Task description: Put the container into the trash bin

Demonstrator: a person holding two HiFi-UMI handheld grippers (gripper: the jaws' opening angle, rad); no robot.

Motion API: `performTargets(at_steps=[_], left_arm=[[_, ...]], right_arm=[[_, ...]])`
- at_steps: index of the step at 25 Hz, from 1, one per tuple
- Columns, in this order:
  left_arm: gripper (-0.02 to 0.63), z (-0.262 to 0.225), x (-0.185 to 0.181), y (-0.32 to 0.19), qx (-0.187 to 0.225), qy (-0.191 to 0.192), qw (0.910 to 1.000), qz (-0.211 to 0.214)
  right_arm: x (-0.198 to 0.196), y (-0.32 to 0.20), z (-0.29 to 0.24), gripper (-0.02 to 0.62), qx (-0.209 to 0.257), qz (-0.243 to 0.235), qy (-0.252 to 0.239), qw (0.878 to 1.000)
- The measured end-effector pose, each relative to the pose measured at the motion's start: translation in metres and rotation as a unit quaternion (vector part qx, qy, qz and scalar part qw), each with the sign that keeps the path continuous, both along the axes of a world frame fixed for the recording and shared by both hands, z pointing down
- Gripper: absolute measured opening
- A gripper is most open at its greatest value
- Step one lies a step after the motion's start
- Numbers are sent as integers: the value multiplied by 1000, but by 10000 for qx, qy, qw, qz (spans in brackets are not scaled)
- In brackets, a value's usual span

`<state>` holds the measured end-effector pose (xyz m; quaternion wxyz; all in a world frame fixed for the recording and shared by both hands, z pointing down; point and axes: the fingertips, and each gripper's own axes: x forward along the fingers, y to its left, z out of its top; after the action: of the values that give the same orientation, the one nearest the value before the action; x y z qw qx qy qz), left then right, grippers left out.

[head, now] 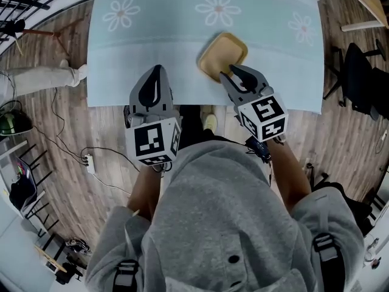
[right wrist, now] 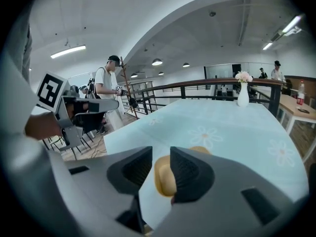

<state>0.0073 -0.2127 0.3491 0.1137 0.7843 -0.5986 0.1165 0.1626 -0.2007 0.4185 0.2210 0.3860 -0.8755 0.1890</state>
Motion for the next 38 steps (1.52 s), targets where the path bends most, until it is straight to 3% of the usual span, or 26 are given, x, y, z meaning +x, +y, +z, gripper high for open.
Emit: performTargets(at_steps=[19, 38], left_arm=[[18, 34, -11, -26, -404, 117, 9991, -11], [18, 55, -24, -50, -622, 234, 9978, 80]], right_arm=[[-20, 7, 61, 111, -820, -544, 521, 9938], [-34, 13, 105, 109, -1437, -886, 1303, 9770]])
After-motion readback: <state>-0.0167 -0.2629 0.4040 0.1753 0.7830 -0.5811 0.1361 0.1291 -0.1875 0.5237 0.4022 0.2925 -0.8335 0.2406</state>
